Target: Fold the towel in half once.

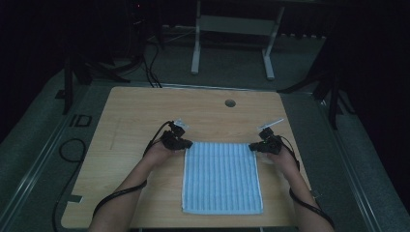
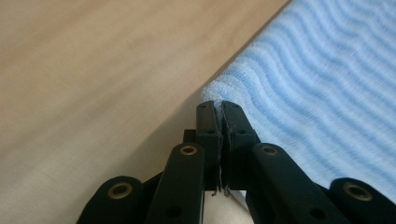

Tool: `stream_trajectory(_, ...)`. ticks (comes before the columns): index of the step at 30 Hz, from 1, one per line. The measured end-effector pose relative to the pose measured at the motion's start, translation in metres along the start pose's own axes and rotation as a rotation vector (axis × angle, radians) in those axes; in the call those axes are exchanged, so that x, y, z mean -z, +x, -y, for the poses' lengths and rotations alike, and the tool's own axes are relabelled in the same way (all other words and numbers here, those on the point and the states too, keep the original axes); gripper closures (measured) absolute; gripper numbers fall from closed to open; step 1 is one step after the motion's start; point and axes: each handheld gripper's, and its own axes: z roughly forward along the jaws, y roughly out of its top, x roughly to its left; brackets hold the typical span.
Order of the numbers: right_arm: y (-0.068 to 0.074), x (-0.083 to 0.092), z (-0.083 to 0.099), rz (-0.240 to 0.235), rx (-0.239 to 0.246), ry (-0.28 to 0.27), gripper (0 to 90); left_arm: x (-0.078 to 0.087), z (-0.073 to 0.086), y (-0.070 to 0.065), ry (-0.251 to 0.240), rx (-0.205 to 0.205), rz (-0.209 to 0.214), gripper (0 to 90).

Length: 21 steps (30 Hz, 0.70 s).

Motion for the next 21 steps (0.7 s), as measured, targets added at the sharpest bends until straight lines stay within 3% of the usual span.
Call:
stream_trajectory(6, -0.007, 0.014, -0.021, 0.013, -0.006, -0.053, 85.8, 0.013, -0.027, 0.005, -0.043, 0.013, -0.026, 87.0)
stream_trajectory(11, -0.007, 0.031, -0.038, 0.021, 0.003, -0.102, 85.8, 0.024, -0.039, 0.002, -0.075, -0.017, -0.054, 87.0)
stream_trajectory(16, 0.003, 0.046, -0.038, 0.023, 0.038, -0.137, 85.8, 0.038, -0.034, -0.004, -0.113, -0.037, -0.051, 86.9)
stream_trajectory(19, 0.006, 0.048, -0.034, 0.024, 0.05, -0.135, 86.3, 0.042, -0.028, -0.005, -0.103, -0.039, -0.064, 87.0)
stream_trajectory(21, 0.007, 0.05, -0.033, 0.017, 0.054, -0.137, 86.4, 0.046, -0.025, -0.005, -0.106, -0.037, -0.046, 87.0)
